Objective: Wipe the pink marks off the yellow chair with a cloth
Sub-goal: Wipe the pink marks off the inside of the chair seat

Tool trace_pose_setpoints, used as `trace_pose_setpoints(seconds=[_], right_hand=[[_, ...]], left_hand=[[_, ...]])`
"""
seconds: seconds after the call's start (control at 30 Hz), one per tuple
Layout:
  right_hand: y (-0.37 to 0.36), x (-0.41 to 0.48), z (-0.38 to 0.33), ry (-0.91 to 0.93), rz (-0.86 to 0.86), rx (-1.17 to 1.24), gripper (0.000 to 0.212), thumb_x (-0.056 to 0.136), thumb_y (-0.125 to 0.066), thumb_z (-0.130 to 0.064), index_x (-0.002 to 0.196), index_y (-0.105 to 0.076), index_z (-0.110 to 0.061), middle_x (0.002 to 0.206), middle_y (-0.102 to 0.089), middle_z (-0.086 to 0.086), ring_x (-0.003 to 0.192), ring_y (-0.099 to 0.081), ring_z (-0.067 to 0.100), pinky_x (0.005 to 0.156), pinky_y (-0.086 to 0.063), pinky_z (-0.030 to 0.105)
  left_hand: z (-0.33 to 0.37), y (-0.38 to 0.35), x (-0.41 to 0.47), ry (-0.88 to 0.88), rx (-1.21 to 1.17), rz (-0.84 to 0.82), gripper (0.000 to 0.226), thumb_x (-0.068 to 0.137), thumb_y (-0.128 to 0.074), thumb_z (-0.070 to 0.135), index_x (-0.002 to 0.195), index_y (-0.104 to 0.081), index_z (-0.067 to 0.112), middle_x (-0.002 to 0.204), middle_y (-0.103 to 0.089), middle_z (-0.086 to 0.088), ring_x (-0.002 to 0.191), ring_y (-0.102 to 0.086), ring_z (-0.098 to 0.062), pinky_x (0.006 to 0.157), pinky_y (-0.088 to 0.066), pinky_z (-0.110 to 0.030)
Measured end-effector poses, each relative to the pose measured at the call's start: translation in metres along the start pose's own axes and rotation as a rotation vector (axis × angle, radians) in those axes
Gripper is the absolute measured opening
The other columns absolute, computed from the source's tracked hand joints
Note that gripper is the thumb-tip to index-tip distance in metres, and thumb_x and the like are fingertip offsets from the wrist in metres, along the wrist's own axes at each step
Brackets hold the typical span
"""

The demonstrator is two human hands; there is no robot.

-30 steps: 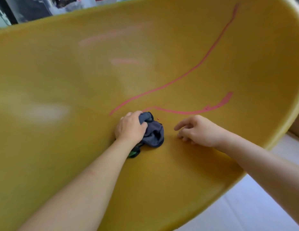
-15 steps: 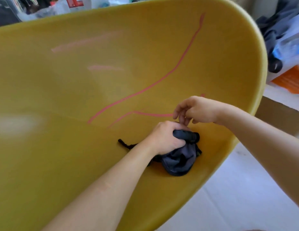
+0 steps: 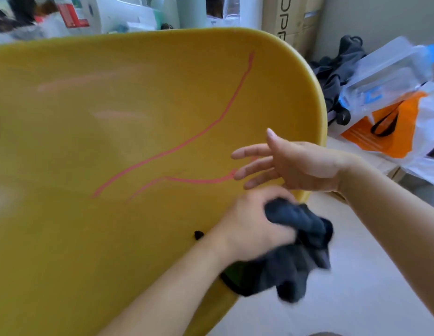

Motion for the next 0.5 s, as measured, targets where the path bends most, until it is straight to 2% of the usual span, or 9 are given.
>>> trace_pose_setpoints(seconds=[0.07,0.13,0.17,0.23,0.3,0.33,0.4,0.47,0.5], right_hand=[[-0.028,0.000,0.001,0.015,-0.228,0.032,0.090,0.067,-0.066,-0.071,0.143,-0.042,-0.028,0.142,-0.053,0.007,0.129,-0.051,0.028,0.100,-0.048,0.043],[-0.050,0.003,-0.008,0.060,-0.365,-0.029,0.078,0.078,-0.070,-0.050,0.145,-0.035,-0.032,0.145,-0.049,0.005,0.133,-0.047,0.028,0.106,-0.043,0.045],[-0.056,0.007,-0.012,0.048,-0.367,-0.109,0.070,0.081,-0.070,-0.039,0.142,-0.038,-0.034,0.141,-0.054,0.001,0.130,-0.051,0.024,0.105,-0.045,0.042],[-0.053,0.021,-0.020,0.018,-0.231,-0.360,0.058,0.080,-0.074,-0.025,0.131,-0.048,-0.034,0.123,-0.067,-0.007,0.115,-0.063,0.015,0.099,-0.050,0.039],[-0.039,0.036,-0.043,0.089,0.025,-0.559,0.040,0.083,-0.075,-0.024,0.119,-0.058,-0.028,0.103,-0.075,-0.005,0.095,-0.071,0.014,0.089,-0.055,0.042],[-0.038,0.042,-0.057,0.158,0.129,-0.534,0.027,0.085,-0.072,-0.022,0.110,-0.063,-0.025,0.095,-0.076,-0.002,0.087,-0.072,0.017,0.084,-0.057,0.043],[-0.047,0.053,-0.076,0.278,0.217,-0.272,0.007,0.088,-0.064,-0.012,0.093,-0.066,-0.017,0.086,-0.075,0.011,0.076,-0.067,0.027,0.071,-0.054,0.041],[-0.080,0.067,-0.080,0.284,0.136,0.020,0.010,0.089,-0.056,-0.005,0.089,-0.060,-0.014,0.086,-0.067,0.025,0.071,-0.059,0.031,0.062,-0.045,0.040],[-0.103,0.076,-0.078,0.242,0.065,0.135,0.015,0.089,-0.052,-0.002,0.090,-0.057,-0.017,0.084,-0.062,0.024,0.068,-0.054,0.029,0.056,-0.043,0.035]], left_hand=[[-0.002,0.046,-0.001,0.000,-0.124,0.133,0.027,0.069,-0.074,0.009,0.095,-0.070,0.013,0.108,-0.068,0.002,0.103,-0.064,-0.013,0.089,-0.051,-0.028],[0.001,0.077,-0.007,0.026,-0.150,0.136,0.022,0.076,-0.070,0.009,0.098,-0.071,0.014,0.104,-0.070,-0.003,0.099,-0.067,-0.019,0.085,-0.054,-0.034],[0.006,0.093,-0.010,0.019,-0.095,0.149,0.021,0.078,-0.068,0.011,0.098,-0.070,0.017,0.101,-0.071,-0.003,0.096,-0.067,-0.020,0.083,-0.055,-0.036],[0.016,0.129,-0.017,0.005,0.071,0.202,0.020,0.080,-0.066,0.015,0.098,-0.065,0.023,0.097,-0.068,-0.002,0.091,-0.065,-0.022,0.079,-0.052,-0.040],[0.017,0.170,-0.027,0.099,0.272,0.219,0.029,0.078,-0.068,0.014,0.100,-0.057,0.030,0.097,-0.063,0.002,0.085,-0.064,-0.022,0.075,-0.052,-0.037],[0.014,0.187,-0.035,0.186,0.365,0.188,0.036,0.076,-0.069,0.012,0.100,-0.052,0.032,0.097,-0.062,0.004,0.080,-0.063,-0.020,0.071,-0.052,-0.035],[0.009,0.209,-0.057,0.332,0.635,0.078,0.045,0.070,-0.072,0.014,0.098,-0.042,0.033,0.089,-0.061,0.006,0.069,-0.057,-0.015,0.064,-0.050,-0.034],[0.012,0.227,-0.081,0.369,0.935,0.060,0.047,0.070,-0.072,0.023,0.096,-0.035,0.037,0.084,-0.055,0.007,0.070,-0.053,-0.016,0.061,-0.046,-0.036],[0.018,0.239,-0.092,0.369,1.057,0.136,0.047,0.071,-0.069,0.023,0.097,-0.033,0.038,0.087,-0.051,0.007,0.073,-0.053,-0.020,0.061,-0.046,-0.036]])
Point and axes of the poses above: each hand's wrist, its own x-axis towards the middle knuckle, its own y-axis out of the back of the hand, z = x × y, the point moved 10 cm from there along x, towards the middle knuckle
